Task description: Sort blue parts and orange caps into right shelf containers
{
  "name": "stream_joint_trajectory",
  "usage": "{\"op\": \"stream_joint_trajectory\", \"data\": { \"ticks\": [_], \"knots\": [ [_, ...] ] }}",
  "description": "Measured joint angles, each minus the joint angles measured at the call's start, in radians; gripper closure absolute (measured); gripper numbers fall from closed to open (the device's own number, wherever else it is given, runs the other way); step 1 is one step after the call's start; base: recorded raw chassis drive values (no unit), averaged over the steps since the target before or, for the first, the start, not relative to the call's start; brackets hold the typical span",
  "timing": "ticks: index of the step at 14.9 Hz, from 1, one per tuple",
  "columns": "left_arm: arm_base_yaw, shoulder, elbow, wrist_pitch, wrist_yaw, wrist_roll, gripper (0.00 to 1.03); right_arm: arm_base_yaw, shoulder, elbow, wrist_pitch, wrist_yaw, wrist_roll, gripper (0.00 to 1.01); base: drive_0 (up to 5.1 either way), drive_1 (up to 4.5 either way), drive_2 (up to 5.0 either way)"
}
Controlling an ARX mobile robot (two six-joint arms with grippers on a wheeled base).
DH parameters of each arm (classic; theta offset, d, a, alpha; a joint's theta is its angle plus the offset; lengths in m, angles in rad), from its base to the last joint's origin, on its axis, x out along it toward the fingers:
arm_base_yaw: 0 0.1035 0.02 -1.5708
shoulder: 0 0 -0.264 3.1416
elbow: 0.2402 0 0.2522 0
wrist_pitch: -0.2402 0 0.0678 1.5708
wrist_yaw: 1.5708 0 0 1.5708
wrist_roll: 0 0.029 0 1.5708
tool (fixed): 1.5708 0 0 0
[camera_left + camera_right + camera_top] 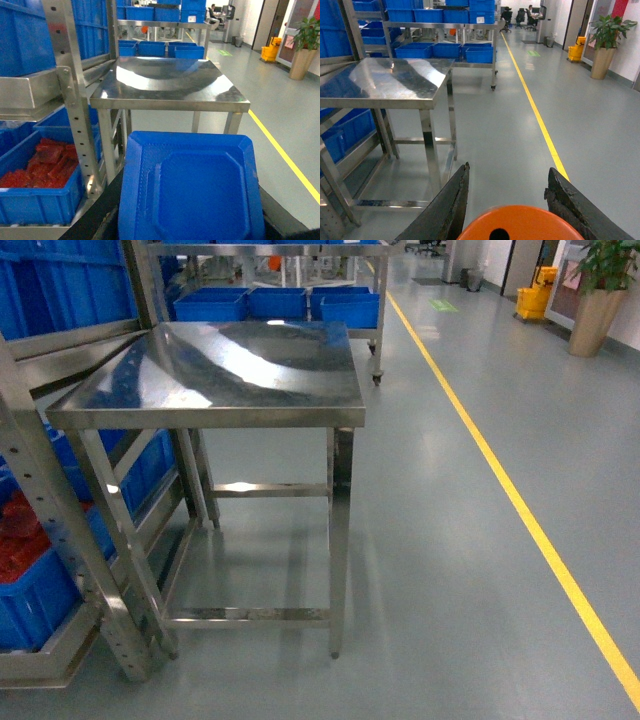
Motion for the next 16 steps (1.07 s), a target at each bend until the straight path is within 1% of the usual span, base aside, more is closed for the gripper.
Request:
{"op": "stream_joint_trajectory", "data": {
  "ticks": [16],
  "knots": [
    [0.0, 0.0, 0.0, 0.0, -0.001, 0.0, 0.59, 0.0, 0.0, 0.0, 0.0, -0.001, 0.0, 0.59, 0.0, 4.25, -4.3]
  ]
}}
